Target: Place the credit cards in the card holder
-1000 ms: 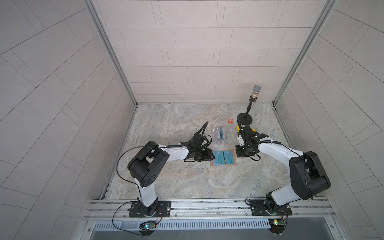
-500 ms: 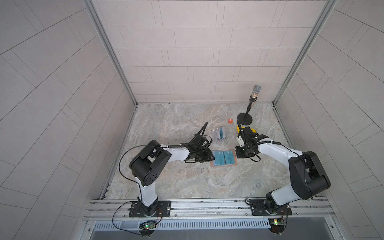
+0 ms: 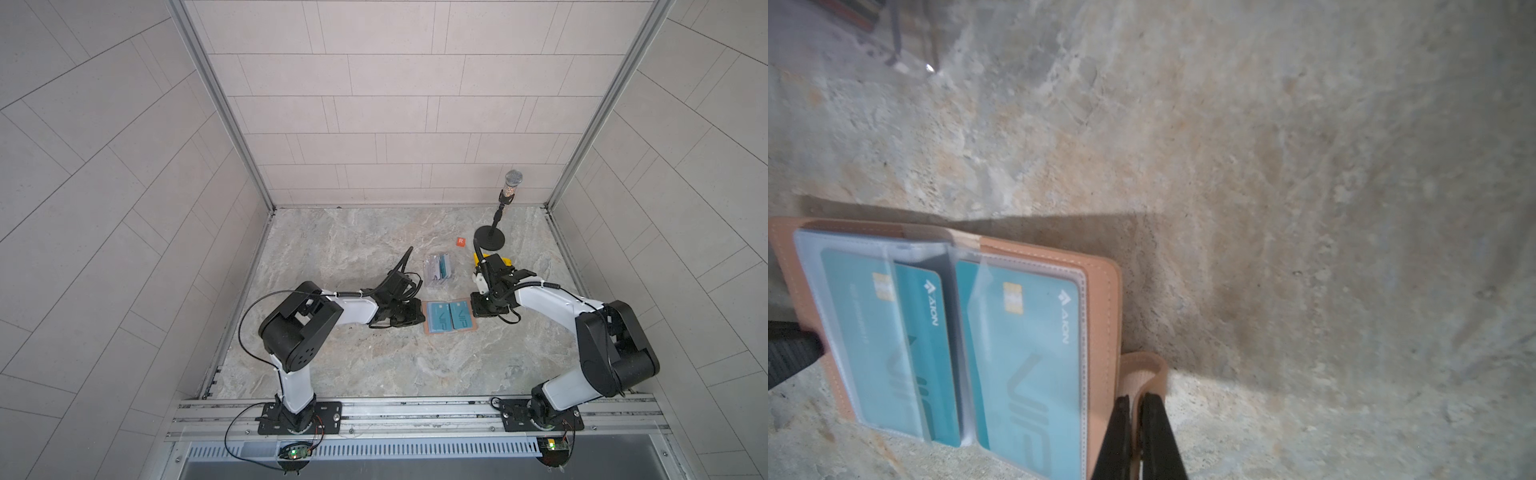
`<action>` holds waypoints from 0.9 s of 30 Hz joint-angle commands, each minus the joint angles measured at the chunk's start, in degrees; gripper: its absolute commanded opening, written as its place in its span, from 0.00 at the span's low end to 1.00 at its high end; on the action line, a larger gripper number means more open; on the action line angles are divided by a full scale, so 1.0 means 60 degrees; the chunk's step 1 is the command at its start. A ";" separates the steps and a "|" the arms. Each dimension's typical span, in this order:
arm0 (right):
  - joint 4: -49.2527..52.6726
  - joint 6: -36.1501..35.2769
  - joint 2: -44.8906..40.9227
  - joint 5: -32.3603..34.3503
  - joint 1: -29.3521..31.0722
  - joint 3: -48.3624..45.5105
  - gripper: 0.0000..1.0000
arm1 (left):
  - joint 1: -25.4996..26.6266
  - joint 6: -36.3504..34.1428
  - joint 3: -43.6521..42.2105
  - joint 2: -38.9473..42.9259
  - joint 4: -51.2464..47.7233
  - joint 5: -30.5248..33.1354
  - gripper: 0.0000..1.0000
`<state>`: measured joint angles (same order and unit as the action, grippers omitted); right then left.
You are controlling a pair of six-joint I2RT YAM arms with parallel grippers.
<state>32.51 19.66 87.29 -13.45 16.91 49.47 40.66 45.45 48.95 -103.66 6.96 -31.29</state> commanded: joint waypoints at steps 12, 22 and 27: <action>-0.0302 0.0419 -0.0182 -0.1049 0.0212 -0.0189 0.02 | 0.0063 -0.0506 -0.0142 0.1538 -0.1277 0.1257 0.00; -0.0688 0.0707 -0.0141 -0.1192 0.0297 -0.0436 0.01 | 0.0076 -0.0617 0.0401 0.1884 -0.2410 0.1479 0.00; -0.0950 0.0810 -0.0060 -0.1386 0.0300 -0.0610 0.01 | 0.0187 -0.0617 0.0858 0.1797 -0.2777 0.1581 0.00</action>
<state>26.87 23.53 87.33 -20.82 18.37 46.87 41.25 42.37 51.53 -93.69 -7.42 -23.11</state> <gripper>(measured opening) 0.050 0.056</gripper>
